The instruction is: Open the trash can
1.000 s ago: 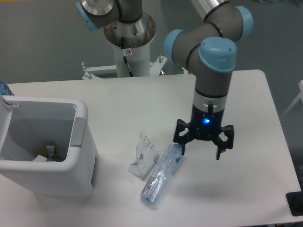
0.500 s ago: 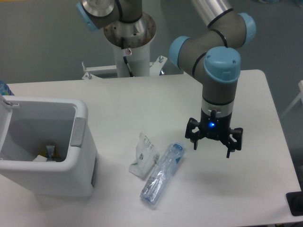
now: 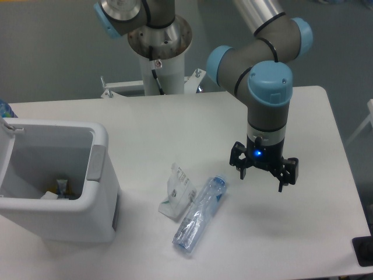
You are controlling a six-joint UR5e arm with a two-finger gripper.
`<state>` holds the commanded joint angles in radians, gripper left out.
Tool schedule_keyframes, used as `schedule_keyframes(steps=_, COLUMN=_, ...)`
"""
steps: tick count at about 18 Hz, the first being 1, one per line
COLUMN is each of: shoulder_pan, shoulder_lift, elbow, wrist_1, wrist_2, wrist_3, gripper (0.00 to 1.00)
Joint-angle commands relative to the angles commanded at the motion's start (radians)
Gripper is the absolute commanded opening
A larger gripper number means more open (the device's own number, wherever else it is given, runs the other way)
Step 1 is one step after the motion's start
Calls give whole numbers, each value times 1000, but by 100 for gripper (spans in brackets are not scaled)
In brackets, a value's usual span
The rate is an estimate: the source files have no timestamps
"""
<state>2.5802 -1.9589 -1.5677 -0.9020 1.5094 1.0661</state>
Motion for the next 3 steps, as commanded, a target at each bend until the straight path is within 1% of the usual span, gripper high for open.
schedule_keyframes(steps=3, shoulder_pan=-3, shoulder_lift=0, elbow=-6, wrist_1=0, wrist_2=14, wrist_3=0, gripper=100)
